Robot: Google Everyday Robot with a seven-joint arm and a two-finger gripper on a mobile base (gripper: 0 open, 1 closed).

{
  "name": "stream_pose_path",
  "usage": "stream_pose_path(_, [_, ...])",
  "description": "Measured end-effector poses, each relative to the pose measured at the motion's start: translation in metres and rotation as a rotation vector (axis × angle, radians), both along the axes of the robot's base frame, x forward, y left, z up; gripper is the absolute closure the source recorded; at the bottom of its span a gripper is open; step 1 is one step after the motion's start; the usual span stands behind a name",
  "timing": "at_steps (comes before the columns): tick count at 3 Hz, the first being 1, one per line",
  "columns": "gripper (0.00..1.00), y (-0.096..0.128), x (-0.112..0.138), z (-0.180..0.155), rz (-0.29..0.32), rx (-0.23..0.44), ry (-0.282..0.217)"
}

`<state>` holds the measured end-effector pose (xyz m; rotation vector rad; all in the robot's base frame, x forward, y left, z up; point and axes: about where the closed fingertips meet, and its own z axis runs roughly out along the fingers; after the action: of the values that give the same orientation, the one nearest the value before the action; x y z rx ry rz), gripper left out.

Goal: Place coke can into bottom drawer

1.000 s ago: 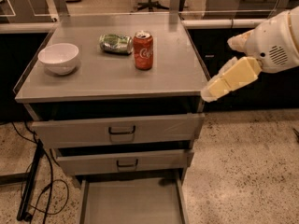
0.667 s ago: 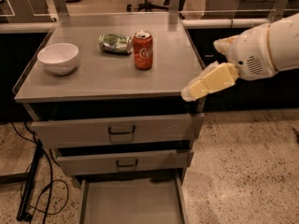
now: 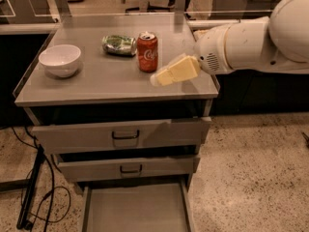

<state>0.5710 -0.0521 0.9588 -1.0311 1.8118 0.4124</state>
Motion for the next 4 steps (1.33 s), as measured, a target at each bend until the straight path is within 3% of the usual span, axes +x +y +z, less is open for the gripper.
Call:
stream_pose_path(2, [0.0,0.02,0.021,-0.01,0.033,-0.002,-0.035])
stream_pose_path(4, [0.0,0.038,0.072,-0.045,0.027,0.012,-0.107])
